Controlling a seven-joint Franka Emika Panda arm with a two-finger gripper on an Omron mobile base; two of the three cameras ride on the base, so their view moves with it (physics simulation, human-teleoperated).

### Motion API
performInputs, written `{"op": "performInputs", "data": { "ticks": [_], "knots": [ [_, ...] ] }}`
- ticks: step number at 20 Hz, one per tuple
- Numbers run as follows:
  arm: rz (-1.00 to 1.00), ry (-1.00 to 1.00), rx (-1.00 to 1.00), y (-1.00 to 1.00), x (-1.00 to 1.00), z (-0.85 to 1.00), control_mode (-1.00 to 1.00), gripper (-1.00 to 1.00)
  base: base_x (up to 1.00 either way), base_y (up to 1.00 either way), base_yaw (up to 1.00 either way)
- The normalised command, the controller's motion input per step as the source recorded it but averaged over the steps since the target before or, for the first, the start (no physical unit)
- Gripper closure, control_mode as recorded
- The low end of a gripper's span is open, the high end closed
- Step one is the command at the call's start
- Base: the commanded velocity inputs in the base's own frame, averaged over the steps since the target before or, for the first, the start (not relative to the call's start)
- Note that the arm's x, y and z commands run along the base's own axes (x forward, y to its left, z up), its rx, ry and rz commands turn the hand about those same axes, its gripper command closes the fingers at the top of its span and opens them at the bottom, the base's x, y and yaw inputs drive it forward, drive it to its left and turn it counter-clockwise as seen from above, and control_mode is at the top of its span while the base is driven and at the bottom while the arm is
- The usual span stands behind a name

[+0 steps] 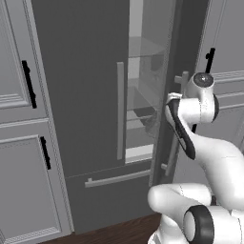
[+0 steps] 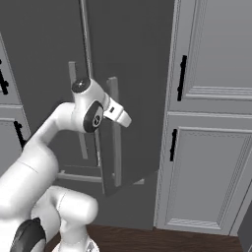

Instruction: Grab a lemon wedge from the fridge and one ice cube from the ice bowl, and put them in the glass of lemonade.

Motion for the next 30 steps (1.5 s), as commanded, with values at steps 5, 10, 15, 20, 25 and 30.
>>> {"op": "performInputs", "data": {
  "ticks": [5,10,15,20,25,30],
  "knots": [
    [-0.17,0.04,0.11,-1.0,-0.73,0.55,-1.0,1.0,0.0,0.0,0.0],
    [-0.14,-0.04,0.04,-0.69,-0.7,0.36,-1.0,1.0,0.0,0.0,0.0],
    [0.09,-0.06,-0.02,0.28,-1.0,0.96,-1.0,1.0,0.0,0.0,0.0],
    [0.23,0.0,-0.21,1.0,-0.5,0.57,-1.0,1.0,0.0,0.0,0.0],
    [0.18,0.01,-0.32,1.0,0.08,-0.11,-1.0,1.0,0.0,0.0,0.0],
    [0.06,0.0,-0.29,1.0,0.02,-0.34,-1.0,1.0,0.0,0.0,0.0]
  ]
}}
